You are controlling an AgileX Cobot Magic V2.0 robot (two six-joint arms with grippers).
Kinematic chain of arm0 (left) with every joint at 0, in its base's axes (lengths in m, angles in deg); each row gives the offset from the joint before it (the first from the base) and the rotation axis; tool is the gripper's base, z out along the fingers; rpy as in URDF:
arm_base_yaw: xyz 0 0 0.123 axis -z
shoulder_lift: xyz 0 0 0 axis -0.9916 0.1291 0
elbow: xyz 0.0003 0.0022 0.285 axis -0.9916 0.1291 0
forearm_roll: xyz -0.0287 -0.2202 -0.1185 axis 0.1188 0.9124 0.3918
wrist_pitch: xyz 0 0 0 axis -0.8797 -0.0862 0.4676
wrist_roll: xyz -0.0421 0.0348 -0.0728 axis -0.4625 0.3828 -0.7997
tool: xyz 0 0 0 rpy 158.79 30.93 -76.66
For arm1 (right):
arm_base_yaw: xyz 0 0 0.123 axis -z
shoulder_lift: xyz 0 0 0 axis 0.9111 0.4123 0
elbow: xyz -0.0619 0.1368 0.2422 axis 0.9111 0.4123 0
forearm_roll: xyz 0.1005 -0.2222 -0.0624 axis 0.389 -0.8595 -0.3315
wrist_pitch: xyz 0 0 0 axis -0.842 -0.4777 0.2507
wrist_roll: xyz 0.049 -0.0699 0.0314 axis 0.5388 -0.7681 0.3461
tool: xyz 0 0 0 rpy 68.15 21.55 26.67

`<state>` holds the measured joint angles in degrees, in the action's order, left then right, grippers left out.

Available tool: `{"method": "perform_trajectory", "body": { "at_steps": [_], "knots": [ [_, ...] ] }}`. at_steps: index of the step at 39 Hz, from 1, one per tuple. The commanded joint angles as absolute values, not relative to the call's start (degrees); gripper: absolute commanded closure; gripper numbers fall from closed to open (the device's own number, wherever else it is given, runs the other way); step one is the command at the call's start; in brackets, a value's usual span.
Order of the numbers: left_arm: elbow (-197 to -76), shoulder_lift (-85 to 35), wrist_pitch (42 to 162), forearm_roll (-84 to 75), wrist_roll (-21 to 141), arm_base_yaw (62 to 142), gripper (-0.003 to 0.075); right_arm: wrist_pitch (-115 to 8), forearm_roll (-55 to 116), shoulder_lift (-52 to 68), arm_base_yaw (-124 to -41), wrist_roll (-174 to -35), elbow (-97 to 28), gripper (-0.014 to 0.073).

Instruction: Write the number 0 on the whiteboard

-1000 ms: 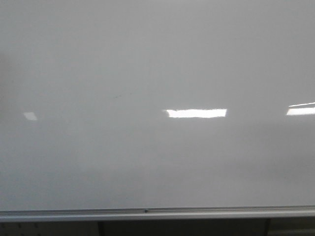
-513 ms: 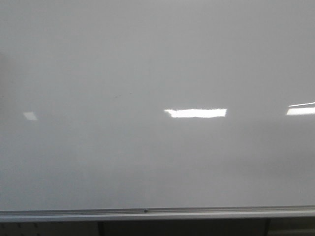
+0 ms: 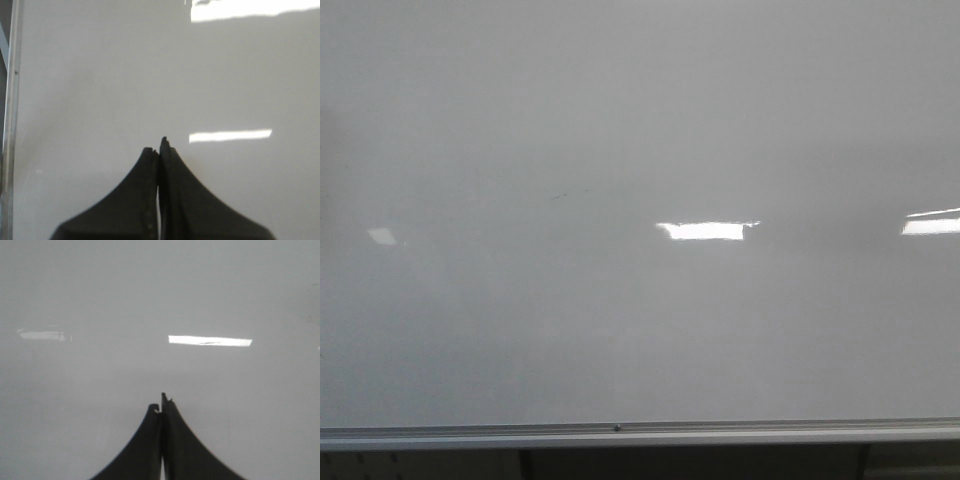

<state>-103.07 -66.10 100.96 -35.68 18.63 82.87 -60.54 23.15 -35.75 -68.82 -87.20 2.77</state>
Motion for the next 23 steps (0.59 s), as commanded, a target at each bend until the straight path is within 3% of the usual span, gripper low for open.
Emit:
{"method": "perform_trajectory", "body": {
  "at_steps": [1,9,13,15,19,23],
  "knots": [
    [-107.1,-60.1,99.7,-36.4,18.2,83.1,0.074,-56.9,23.6,-30.2,-68.9,-87.4,-0.9,0.066],
    [-107.4,-57.5,99.3,-36.4,18.2,83.1,0.0734,-56.9,23.6,-27.5,-68.9,-87.4,-1.1,0.065],
    [-107.4,-57.5,99.3,-36.4,18.2,83.1,0.0656,-56.6,23.6,-27.5,-68.9,-87.4,-1.1,0.055],
    [-107.4,-57.5,99.3,-36.4,18.2,83.1,0.0566,-56.6,23.6,-27.5,-68.9,-87.4,-1.1,0.0458],
    [-107.4,-57.5,100.1,-36.4,18.2,83.1,0.0316,-56.6,23.6,-27.5,-68.9,-87.4,-1.1,0.0258],
    [-107.2,-57.5,100.1,-36.4,18.2,83.1,0.0123,-56.7,23.6,-27.5,-68.9,-87.4,-1.1,0.015]
  ]
}}
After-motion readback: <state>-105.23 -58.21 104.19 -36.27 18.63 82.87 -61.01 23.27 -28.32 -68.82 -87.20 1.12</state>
